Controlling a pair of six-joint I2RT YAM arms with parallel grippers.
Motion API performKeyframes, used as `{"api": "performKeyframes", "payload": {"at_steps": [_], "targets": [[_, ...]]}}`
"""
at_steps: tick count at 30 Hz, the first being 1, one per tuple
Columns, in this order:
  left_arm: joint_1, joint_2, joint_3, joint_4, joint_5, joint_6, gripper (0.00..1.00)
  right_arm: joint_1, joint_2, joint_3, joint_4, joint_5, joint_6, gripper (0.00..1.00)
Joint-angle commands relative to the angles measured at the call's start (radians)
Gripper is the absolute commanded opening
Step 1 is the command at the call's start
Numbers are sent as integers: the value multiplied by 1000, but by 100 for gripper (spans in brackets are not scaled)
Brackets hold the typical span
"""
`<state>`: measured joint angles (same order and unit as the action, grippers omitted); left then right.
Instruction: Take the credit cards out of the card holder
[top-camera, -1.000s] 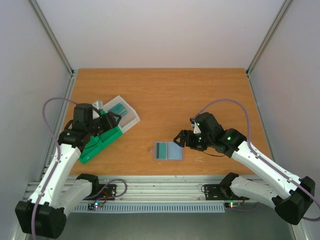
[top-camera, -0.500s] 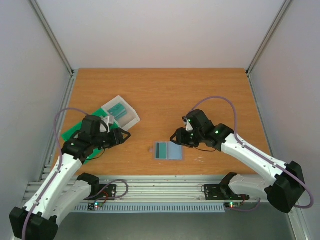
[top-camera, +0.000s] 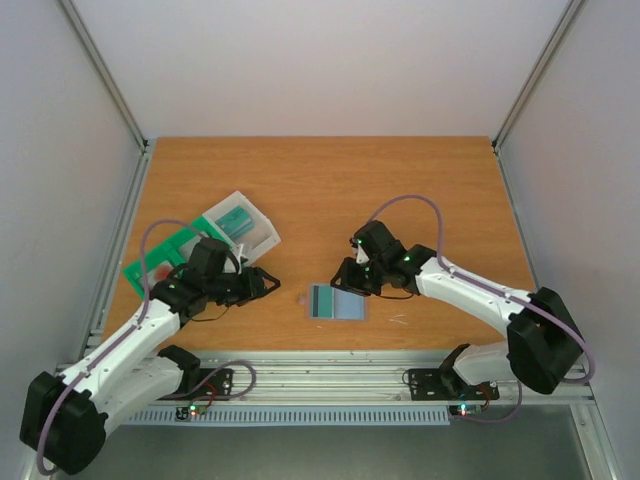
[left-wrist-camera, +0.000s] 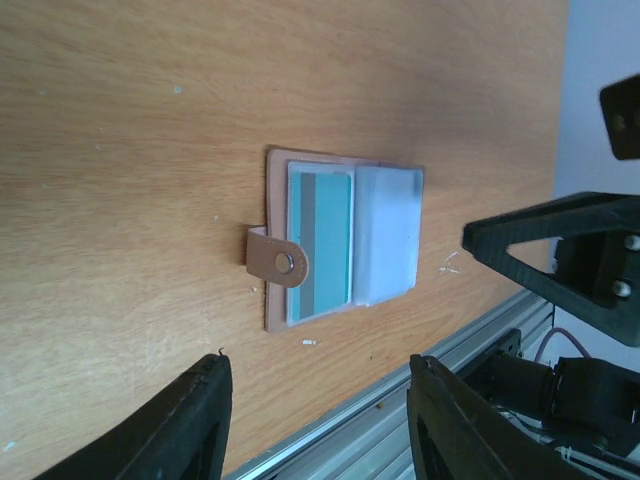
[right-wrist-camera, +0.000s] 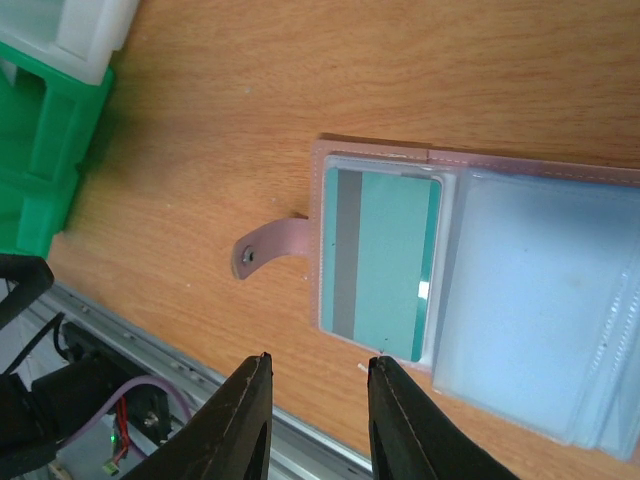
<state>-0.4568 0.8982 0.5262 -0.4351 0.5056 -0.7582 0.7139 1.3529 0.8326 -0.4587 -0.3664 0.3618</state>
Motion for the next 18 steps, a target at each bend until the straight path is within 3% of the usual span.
{"api": "performKeyframes", "payload": {"at_steps": [1,11,18], "targets": [[-34,6,-38,160,1,-65,49,13,66,-16,88,11,-12,27],[-57,10,-126,308,11,-153,48,24,214,-42,212,4,-34,24],[-59,17,-129,299,1,-152,48,41,272,-54,221,62,-47,24]]}}
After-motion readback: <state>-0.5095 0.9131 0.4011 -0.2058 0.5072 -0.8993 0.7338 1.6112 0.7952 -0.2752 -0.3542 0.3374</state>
